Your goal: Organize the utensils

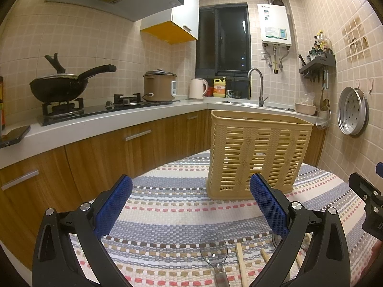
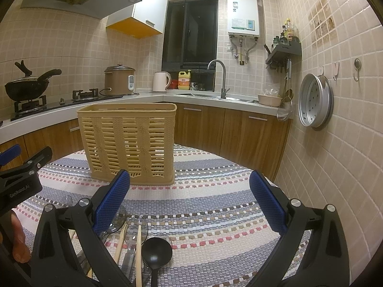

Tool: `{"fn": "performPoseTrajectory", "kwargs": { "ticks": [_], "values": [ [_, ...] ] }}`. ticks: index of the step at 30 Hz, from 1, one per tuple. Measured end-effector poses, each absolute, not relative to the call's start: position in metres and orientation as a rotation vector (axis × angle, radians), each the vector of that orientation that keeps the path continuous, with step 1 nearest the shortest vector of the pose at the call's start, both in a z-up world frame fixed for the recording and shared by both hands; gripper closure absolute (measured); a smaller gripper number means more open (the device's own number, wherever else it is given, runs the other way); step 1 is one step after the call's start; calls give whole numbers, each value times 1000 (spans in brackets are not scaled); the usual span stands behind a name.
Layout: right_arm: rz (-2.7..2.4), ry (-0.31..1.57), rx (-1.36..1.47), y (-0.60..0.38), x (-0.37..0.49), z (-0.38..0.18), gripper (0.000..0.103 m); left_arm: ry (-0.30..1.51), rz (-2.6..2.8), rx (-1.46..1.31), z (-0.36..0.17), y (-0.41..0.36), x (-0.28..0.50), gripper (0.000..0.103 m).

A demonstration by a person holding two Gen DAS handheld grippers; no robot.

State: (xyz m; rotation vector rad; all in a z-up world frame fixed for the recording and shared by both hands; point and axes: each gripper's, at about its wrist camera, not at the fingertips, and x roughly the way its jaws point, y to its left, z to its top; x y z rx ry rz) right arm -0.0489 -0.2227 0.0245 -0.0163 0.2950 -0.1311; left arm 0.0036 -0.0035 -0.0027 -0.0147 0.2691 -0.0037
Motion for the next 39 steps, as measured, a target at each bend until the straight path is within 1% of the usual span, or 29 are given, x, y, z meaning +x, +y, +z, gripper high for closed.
{"fn": "performPoseTrajectory", "kwargs": {
  "ticks": [19, 23, 25, 26, 27, 28, 29, 30, 31, 33, 36, 37, 39],
  "values": [
    [-139, 294, -7, -225, -50, 24, 8, 288, -10, -52, -3, 2, 6, 7],
    [-166, 307, 51, -237, -50, 26, 8, 391, -57, -131, -5, 19, 16, 8],
    [-128, 359, 100, -246, -45, 26, 8, 475, -95, -158, -4, 29, 25, 13],
    [-133, 392, 123, -253, -42, 28, 8, 482, -87, -62, -4, 30, 29, 15],
    [-141, 407, 132, -256, -40, 29, 8, 518, -92, -27, -4, 30, 34, 16],
    [-145, 431, 141, -261, -37, 31, 8, 601, -103, -21, -5, 33, 41, 19],
    [-143, 458, 148, -266, -33, 33, 9, 681, -109, 25, -7, 32, 48, 28],
    [-132, 496, 156, -270, -28, 35, 14, 748, -112, 56, -9, 33, 54, 31],
    [-119, 515, 165, -273, -24, 36, 18, 769, -126, 65, -12, 33, 56, 32],
    [-95, 611, 166, -278, -13, 37, 33, 825, -174, 69, -20, 30, 59, 37],
    [-33, 755, 166, -280, -2, 29, 48, 903, -274, 16, -31, 25, 56, 46],
    [9, 828, 166, -277, 2, 22, 51, 921, -306, -3, -34, 23, 54, 49],
    [76, 935, 169, -270, 5, 8, 62, 962, -349, -5, -42, 18, 53, 52]
  ]
}}
